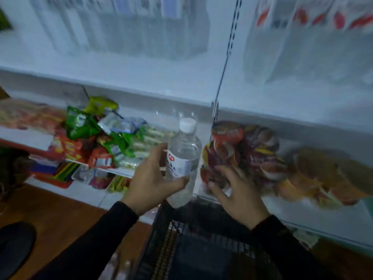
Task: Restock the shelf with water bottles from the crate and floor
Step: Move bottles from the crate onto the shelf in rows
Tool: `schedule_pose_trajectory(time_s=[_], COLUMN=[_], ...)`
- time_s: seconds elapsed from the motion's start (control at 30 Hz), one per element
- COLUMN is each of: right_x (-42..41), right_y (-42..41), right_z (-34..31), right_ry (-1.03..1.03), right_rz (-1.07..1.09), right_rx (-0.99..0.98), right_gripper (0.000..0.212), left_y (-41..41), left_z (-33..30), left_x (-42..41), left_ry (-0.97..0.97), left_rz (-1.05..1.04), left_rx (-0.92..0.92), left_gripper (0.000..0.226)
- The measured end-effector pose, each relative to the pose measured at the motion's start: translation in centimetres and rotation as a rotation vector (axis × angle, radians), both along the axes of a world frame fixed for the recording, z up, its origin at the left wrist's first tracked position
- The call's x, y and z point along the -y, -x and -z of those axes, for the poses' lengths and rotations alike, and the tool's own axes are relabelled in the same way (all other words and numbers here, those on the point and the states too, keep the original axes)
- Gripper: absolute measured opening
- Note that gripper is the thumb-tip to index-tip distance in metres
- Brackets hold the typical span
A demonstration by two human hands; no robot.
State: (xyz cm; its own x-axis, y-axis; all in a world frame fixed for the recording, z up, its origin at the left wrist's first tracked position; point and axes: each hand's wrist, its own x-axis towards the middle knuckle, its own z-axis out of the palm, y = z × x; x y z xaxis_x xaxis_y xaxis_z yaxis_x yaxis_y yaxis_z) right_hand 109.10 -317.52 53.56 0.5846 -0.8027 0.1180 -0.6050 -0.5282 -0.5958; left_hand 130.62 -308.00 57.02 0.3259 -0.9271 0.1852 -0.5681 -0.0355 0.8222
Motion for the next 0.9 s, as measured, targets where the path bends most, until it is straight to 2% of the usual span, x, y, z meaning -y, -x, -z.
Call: schedule_pose_trajectory(time_s=[0.2, 0.37, 0.53, 0.9], right_x=[1.3, 2.1, 3.9, 9.1], right_y=[-5.8, -9.2, -10.9, -13.8], right_z=[-12.6, -18.0, -19.1, -17.5], right_ry=[0.313, 0.375, 0.344, 0.216], right_rz=[-0.082, -0.066, -0.027, 0.095], right_rx=[0.196, 0.26, 0.069, -0.241], right_gripper=[0.041, 0.043, 0.049, 0.069], left_y=[-4.9, -8.5, -11.4, -20.3], left_z=[-12.2, -18.8, -21.2, -19.9], left_x=[1.0, 2.8, 6.0, 9.4], left_ry=[0.312, 0.42, 0.393, 0.361], left_rz=[-0.086, -0.159, -0.223, -0.409], left_rx=[0.041, 0.108, 0.132, 0.102], left_gripper=[0.069, 0.073, 0.075, 0.067])
